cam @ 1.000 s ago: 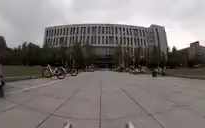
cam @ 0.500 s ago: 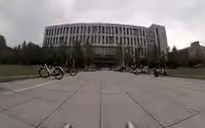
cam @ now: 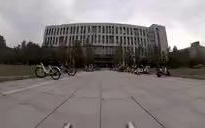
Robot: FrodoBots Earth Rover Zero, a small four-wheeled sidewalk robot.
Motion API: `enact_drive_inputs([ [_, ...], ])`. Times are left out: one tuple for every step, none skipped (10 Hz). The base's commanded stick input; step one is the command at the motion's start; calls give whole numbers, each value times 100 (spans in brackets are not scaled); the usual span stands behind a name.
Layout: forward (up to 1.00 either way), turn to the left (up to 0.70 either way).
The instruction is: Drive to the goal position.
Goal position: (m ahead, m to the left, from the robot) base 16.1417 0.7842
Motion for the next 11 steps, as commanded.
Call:
enact_drive_inputs([
  [70, 0],
  [70, 0],
  [70, 0],
  [70, 0],
  [70, 0],
  [70, 0],
  [70, 0],
  [70, 0],
  [70, 0],
  [70, 0],
  [70, 0],
])
